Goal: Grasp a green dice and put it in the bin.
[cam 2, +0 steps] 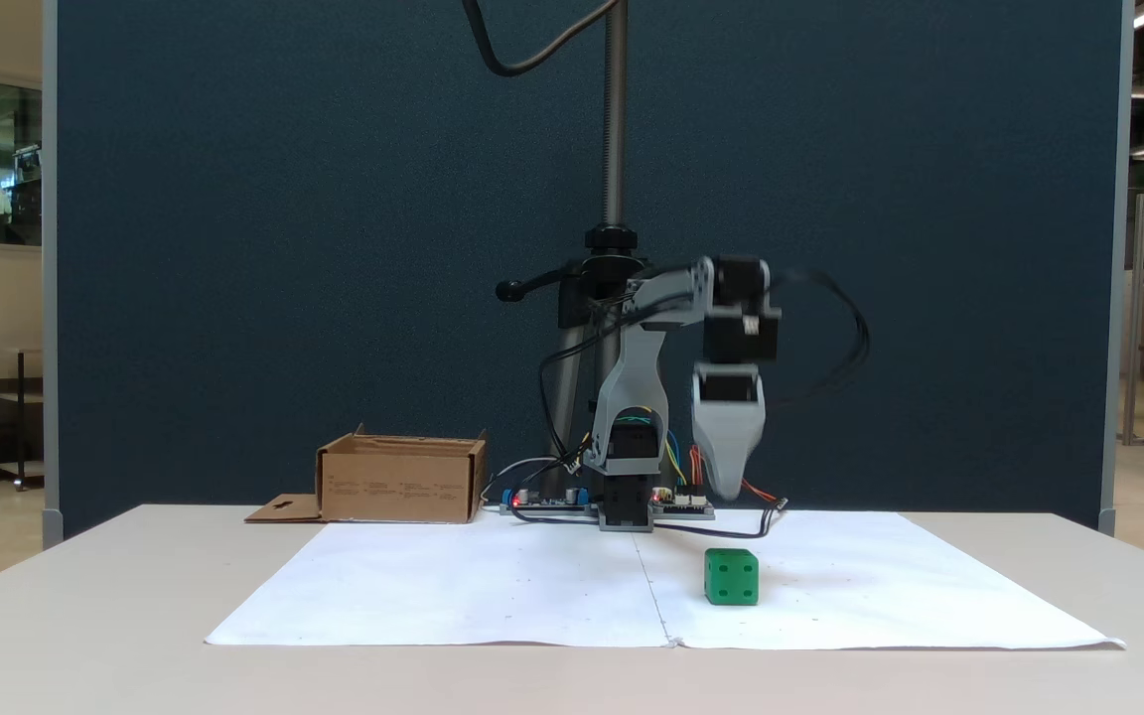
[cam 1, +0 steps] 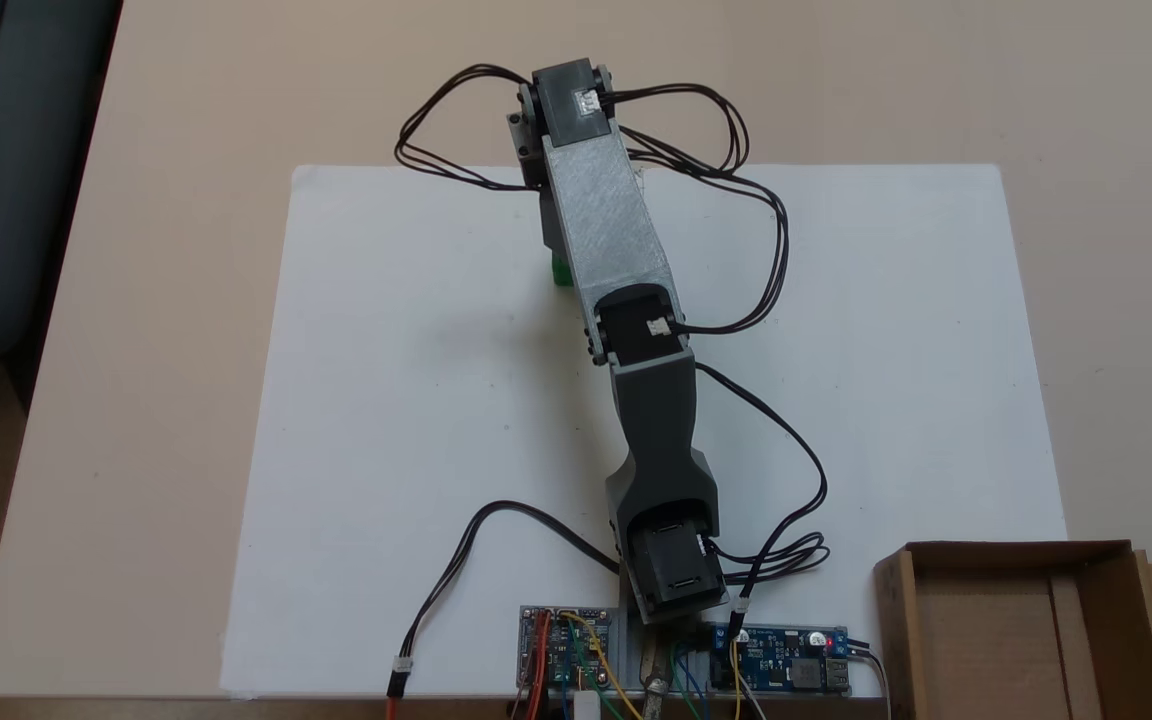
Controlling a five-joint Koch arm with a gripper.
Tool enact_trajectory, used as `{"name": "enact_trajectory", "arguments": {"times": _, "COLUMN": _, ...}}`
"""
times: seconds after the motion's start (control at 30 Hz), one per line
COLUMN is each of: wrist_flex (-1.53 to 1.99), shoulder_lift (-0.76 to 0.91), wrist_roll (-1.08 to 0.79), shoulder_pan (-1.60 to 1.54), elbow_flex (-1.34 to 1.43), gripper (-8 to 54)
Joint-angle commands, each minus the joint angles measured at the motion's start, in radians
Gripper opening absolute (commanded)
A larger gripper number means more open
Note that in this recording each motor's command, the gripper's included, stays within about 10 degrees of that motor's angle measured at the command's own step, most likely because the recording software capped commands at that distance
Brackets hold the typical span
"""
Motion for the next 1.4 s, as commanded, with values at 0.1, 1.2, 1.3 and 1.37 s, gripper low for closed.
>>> {"name": "enact_trajectory", "arguments": {"times": 0.1, "wrist_flex": -0.086, "shoulder_lift": 0.025, "wrist_roll": -0.012, "shoulder_pan": -0.009, "elbow_flex": -0.012, "gripper": 45.5}}
{"name": "enact_trajectory", "arguments": {"times": 1.2, "wrist_flex": -0.212, "shoulder_lift": 0.086, "wrist_roll": -0.012, "shoulder_pan": -0.017, "elbow_flex": 0.199, "gripper": 45.7}}
{"name": "enact_trajectory", "arguments": {"times": 1.3, "wrist_flex": -0.256, "shoulder_lift": 0.098, "wrist_roll": -0.011, "shoulder_pan": -0.023, "elbow_flex": 0.233, "gripper": 45.6}}
{"name": "enact_trajectory", "arguments": {"times": 1.37, "wrist_flex": -0.258, "shoulder_lift": 0.098, "wrist_roll": -0.009, "shoulder_pan": -0.031, "elbow_flex": 0.236, "gripper": 45.6}}
